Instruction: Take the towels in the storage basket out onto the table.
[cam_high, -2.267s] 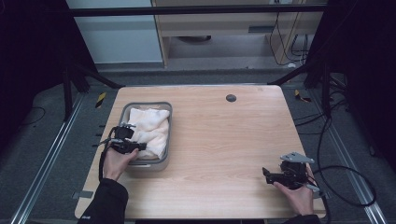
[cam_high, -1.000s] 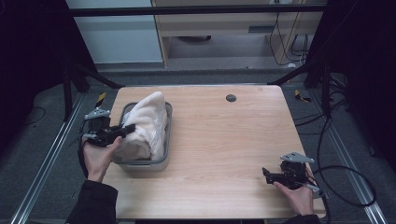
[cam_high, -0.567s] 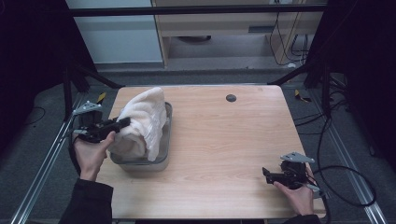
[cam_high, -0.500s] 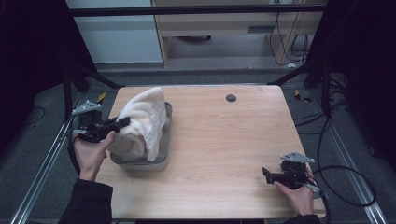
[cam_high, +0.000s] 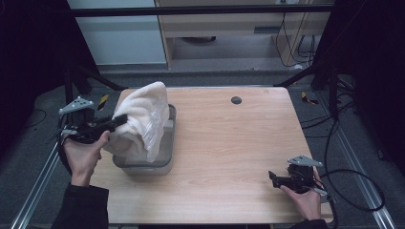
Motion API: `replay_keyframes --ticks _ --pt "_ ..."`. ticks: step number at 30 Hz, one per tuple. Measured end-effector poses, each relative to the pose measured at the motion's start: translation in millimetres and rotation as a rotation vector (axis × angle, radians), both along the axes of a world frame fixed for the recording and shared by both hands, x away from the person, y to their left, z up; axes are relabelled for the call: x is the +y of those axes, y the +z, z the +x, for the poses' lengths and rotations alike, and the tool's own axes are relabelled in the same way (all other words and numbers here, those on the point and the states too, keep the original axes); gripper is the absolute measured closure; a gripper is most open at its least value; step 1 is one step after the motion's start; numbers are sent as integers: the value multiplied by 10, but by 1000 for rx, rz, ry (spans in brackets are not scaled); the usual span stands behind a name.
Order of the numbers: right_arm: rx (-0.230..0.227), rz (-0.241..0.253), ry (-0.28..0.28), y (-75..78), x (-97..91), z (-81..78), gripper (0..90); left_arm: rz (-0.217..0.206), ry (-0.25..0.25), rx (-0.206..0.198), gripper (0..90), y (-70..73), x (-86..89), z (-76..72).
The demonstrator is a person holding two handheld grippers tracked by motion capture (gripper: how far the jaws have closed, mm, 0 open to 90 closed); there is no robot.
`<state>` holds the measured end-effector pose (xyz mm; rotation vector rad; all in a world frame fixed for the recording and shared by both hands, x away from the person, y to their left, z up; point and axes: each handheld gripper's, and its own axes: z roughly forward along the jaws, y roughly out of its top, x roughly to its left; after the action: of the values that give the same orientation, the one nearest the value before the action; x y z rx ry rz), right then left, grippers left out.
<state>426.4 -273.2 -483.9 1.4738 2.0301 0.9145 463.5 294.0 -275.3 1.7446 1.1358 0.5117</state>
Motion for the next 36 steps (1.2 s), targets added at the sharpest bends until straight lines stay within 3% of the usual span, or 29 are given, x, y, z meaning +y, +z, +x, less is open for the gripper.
replay_keyframes --ticks 17,25,36 --pt "-14 6 6 10 0 -5 60 -5 -83 -71 737 283 -279 -117" --pt "-15 11 7 17 0 -8 62 20 -123 -75 737 332 -499 -96" --pt "-22 5 10 19 -7 -6 63 8 -183 -84 736 349 -815 -43"
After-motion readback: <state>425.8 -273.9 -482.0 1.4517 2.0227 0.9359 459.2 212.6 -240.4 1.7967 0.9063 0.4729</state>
